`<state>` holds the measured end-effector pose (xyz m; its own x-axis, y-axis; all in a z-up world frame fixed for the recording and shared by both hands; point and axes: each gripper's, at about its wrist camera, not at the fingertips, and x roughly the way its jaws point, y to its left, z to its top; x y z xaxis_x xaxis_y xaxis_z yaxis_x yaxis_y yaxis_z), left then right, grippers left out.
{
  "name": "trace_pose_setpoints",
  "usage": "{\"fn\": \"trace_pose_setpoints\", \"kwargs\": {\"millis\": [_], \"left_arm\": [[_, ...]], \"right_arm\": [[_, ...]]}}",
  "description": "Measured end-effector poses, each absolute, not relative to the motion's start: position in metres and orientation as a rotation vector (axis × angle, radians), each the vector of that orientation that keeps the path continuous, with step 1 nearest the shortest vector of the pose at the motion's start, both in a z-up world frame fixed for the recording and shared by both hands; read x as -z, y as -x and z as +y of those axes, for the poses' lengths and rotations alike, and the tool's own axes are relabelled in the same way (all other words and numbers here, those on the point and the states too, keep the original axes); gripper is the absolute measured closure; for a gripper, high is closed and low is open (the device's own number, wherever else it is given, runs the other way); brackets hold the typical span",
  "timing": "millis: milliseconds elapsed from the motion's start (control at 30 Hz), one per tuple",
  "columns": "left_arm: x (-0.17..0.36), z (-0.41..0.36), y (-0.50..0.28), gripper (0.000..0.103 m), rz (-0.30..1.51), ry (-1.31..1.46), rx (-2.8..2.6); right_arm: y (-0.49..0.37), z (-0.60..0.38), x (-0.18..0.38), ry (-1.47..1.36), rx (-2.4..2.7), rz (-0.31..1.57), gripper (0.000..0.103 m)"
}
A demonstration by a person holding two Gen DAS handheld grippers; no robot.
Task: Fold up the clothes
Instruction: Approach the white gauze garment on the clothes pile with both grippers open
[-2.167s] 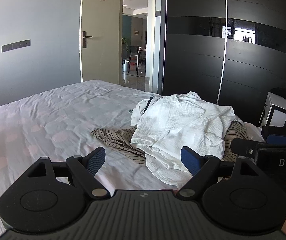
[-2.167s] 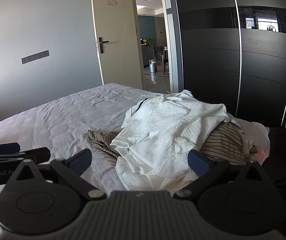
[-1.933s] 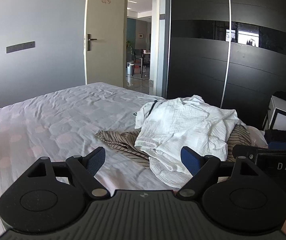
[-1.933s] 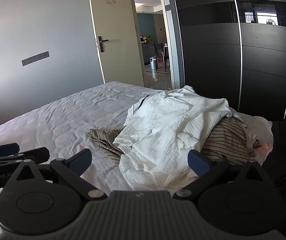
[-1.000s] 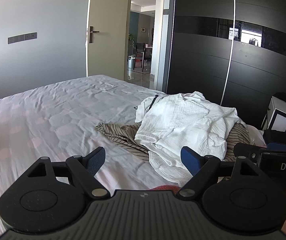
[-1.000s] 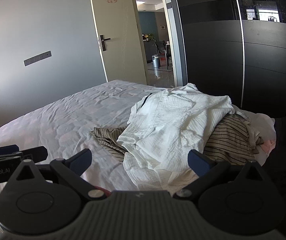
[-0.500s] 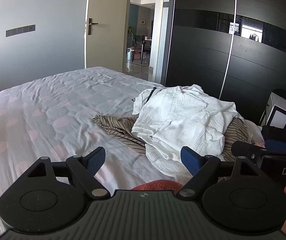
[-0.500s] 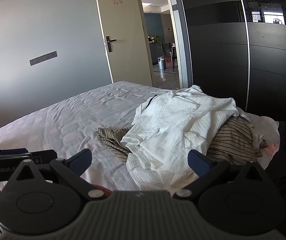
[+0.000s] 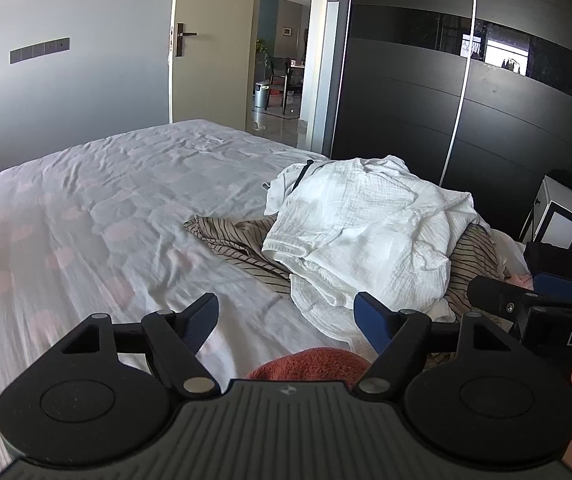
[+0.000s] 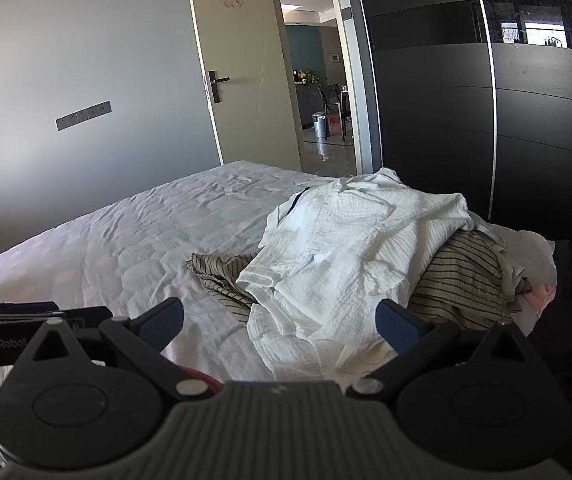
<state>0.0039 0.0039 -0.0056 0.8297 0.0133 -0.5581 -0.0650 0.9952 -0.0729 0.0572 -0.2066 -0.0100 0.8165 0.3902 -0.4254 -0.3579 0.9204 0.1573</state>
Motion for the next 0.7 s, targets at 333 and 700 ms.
{"fn": "trace_pose_setpoints", "kwargs": {"millis": [333, 700], "left_arm": [[0.01, 0.007, -0.006, 0.014, 0.613, 0.089, -0.072], [0.02, 0.031, -0.017, 0.014, 0.654, 0.132, -0.09]], "right_arm": [[-0.058, -0.203, 0.014, 0.01, -0.374, 0.458, 0.0], [-0.083, -0.207, 0.023, -0.049, -0.368, 0.509, 0.0]]}}
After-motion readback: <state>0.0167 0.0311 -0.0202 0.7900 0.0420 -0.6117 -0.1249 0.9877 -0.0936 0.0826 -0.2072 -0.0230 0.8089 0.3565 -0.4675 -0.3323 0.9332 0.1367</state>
